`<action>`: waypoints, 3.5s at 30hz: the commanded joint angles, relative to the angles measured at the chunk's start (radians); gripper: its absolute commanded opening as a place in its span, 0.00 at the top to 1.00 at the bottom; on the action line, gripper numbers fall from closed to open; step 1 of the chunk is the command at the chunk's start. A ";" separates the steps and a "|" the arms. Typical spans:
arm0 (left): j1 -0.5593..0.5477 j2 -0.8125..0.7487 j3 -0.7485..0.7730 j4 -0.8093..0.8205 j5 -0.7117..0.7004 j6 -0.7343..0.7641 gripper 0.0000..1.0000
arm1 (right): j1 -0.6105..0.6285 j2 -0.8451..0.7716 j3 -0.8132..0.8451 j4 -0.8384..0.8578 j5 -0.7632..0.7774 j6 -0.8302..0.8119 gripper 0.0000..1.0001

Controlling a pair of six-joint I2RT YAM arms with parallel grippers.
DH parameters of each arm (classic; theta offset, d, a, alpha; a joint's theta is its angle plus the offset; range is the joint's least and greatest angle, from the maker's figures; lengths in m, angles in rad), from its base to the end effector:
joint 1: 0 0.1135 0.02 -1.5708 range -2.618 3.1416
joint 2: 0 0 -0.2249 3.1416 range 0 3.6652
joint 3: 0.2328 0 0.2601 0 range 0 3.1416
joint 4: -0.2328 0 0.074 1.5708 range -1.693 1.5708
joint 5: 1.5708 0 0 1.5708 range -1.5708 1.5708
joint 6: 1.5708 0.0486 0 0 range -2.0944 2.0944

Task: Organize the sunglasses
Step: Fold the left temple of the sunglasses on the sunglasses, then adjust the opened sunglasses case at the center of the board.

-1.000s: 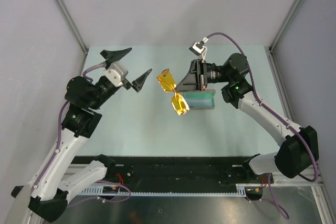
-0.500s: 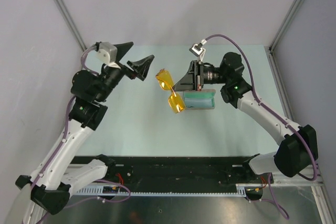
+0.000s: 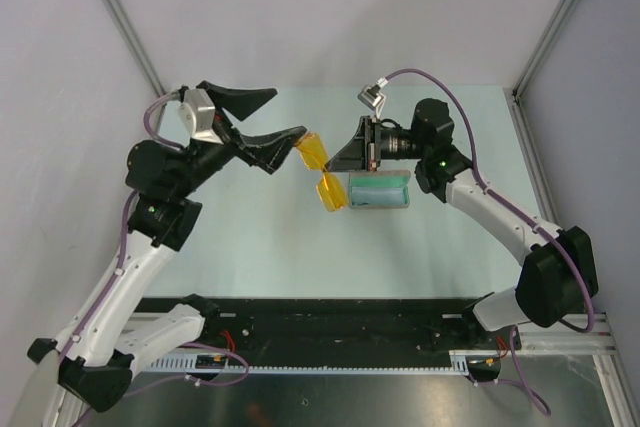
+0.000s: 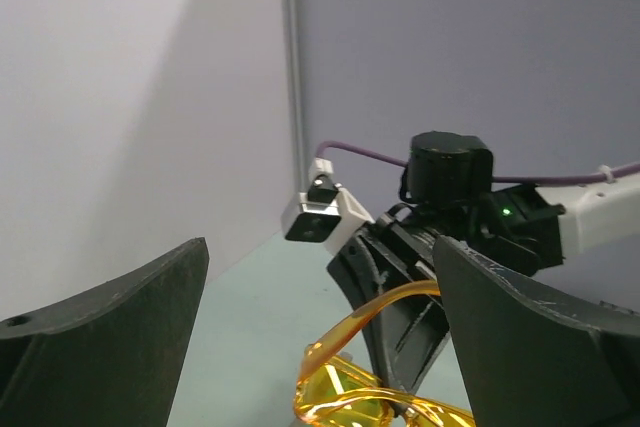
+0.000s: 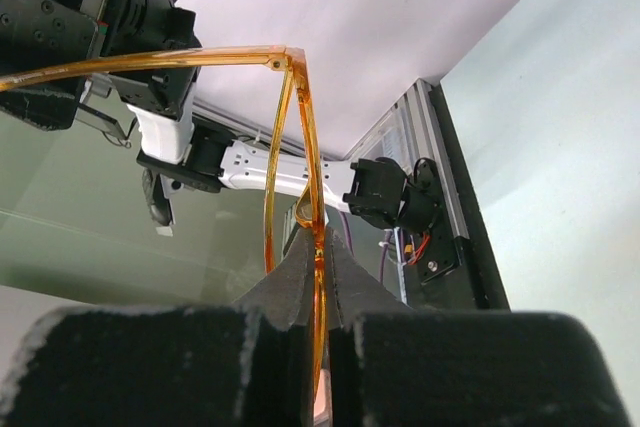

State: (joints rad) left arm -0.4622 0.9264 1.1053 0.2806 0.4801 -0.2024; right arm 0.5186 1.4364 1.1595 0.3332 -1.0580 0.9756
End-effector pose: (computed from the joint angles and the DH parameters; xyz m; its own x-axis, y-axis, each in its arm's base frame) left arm 0.1943 -0.1219 0.4493 0.2349 -0.3162 -0.9192 0.8302 0.5571 0.0205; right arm 0.2807 0.2090 0.3304 -0.7996 0.0114 -0.6004 -0.6005 -0.0260 0.7992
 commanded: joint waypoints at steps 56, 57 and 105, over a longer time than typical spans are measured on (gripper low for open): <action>-0.069 -0.075 -0.174 0.035 -0.425 -0.020 0.00 | -0.224 -0.109 0.028 -0.190 0.222 -0.089 1.00; -0.069 -0.064 -0.176 0.031 -0.416 -0.023 0.00 | -0.239 -0.120 0.028 -0.221 0.269 -0.106 1.00; -0.214 1.109 0.286 -0.152 0.017 0.251 0.15 | -0.511 -0.396 0.028 -0.540 0.339 -0.150 1.00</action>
State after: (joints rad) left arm -0.6621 2.0319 1.3655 0.1287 0.4545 -0.0063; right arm 0.0109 1.0435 1.1599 -0.2157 -0.7063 0.8360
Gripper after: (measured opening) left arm 0.904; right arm 0.028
